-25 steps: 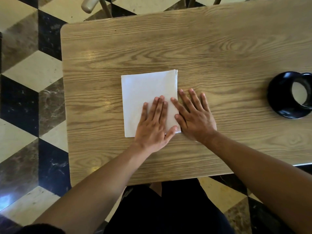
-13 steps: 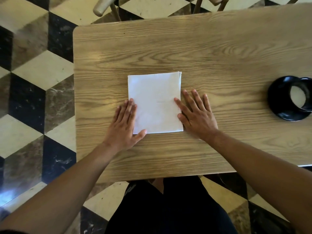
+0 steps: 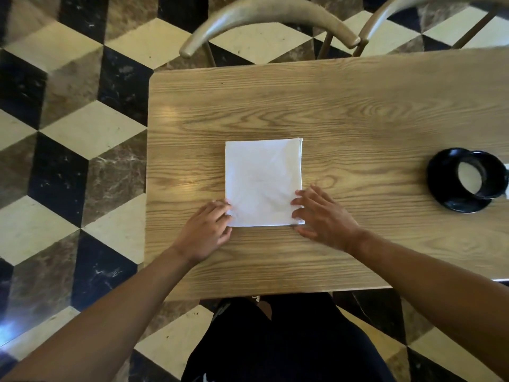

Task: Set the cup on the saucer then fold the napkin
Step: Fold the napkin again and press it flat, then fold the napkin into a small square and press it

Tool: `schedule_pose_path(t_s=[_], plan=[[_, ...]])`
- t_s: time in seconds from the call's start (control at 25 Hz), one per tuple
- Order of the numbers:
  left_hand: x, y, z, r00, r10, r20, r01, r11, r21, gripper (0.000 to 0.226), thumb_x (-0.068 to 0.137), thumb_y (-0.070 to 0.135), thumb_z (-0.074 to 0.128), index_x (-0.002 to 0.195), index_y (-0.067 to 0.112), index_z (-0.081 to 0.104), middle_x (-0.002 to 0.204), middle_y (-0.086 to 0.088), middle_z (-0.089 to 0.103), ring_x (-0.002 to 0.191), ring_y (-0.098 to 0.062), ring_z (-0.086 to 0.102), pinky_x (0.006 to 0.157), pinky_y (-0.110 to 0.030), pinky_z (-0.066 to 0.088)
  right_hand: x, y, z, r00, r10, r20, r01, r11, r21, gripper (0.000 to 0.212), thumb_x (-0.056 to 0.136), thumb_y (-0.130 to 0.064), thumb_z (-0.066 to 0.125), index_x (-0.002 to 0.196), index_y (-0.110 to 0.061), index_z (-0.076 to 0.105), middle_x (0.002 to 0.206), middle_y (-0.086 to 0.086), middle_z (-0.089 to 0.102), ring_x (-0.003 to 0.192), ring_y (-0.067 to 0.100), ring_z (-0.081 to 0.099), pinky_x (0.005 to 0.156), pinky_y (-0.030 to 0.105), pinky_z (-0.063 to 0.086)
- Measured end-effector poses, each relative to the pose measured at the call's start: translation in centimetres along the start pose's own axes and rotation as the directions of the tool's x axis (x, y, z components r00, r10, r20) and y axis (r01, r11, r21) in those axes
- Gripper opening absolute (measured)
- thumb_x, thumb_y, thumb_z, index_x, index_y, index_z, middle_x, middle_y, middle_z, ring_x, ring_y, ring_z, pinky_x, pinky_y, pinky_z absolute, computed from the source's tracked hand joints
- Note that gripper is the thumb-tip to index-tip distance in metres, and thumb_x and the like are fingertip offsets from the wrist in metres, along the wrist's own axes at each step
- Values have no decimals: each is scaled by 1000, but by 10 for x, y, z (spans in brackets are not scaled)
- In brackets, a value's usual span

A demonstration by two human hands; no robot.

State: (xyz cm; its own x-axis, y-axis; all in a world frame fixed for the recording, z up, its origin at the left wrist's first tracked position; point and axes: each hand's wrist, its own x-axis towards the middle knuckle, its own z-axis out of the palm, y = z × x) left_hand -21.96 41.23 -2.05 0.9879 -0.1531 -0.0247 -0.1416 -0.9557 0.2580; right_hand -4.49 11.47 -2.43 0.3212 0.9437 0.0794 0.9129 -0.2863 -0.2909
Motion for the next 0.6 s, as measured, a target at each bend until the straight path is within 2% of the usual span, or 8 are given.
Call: schedule_pose_path(t_s=[0.24, 0.36, 0.44, 0.48, 0.52, 0.56, 0.6], plan=[[2, 10, -5, 995, -12, -102, 12, 1000, 5, 8, 81, 5, 78, 88, 1, 77, 113, -15, 75, 119, -31, 69, 93, -39, 60, -3, -3, 3, 999, -2, -44, -1, 999, -51, 26, 87, -22, 78, 110, -8, 77, 126, 7, 72, 131, 29, 60, 113, 52, 45], [5, 17, -11, 986, -78, -146, 59, 990, -129, 6, 79, -2, 76, 84, -1, 74, 111, -15, 75, 120, -32, 67, 93, -40, 59, -1, -8, 0, 996, 43, -83, -43, 999, 3, 14, 87, -15, 70, 96, -8, 78, 120, 9, 74, 127, 29, 63, 111, 51, 46], [9, 23, -16, 968, -200, -154, 146, 941, -305, 3, 86, -2, 68, 89, -1, 69, 115, -13, 73, 125, -27, 65, 95, -35, 56, 5, -13, -5, 985, 139, -104, -127, 985, 114, 19, 88, -14, 58, 91, -5, 74, 117, 11, 74, 128, 30, 62, 111, 51, 46], [11, 26, -19, 940, -311, -141, 226, 876, -426, 4, 92, 1, 62, 92, 1, 66, 116, -9, 73, 120, -19, 67, 90, -27, 54, 9, -16, -8, 972, 222, -81, -201, 957, 210, 24, 89, -17, 52, 96, -3, 71, 117, 12, 74, 128, 31, 62, 110, 50, 46], [13, 30, -22, 893, -435, -116, 312, 783, -538, 9, 97, 6, 56, 95, 4, 64, 111, -4, 73, 103, -8, 70, 81, -16, 50, 12, -19, -12, 945, 327, -30, -302, 902, 309, 31, 91, -22, 47, 104, -3, 69, 119, 12, 73, 126, 30, 62, 107, 45, 48], [16, 33, -23, 841, -533, -91, 373, 694, -616, 13, 101, 11, 50, 98, 8, 62, 100, 2, 72, 82, -5, 68, 69, -8, 42, 14, -21, -15, 900, 434, 29, -412, 829, 377, 36, 93, -28, 43, 111, -7, 65, 121, 9, 72, 120, 29, 64, 99, 38, 50], [19, 37, -24, 801, -593, -85, 405, 641, -652, 14, 104, 17, 47, 100, 11, 59, 84, 9, 67, 67, -4, 62, 59, -7, 36, 15, -21, -16, 850, 523, 69, -502, 762, 408, 37, 94, -34, 41, 115, -11, 62, 122, 7, 71, 111, 28, 67, 87, 31, 49]])
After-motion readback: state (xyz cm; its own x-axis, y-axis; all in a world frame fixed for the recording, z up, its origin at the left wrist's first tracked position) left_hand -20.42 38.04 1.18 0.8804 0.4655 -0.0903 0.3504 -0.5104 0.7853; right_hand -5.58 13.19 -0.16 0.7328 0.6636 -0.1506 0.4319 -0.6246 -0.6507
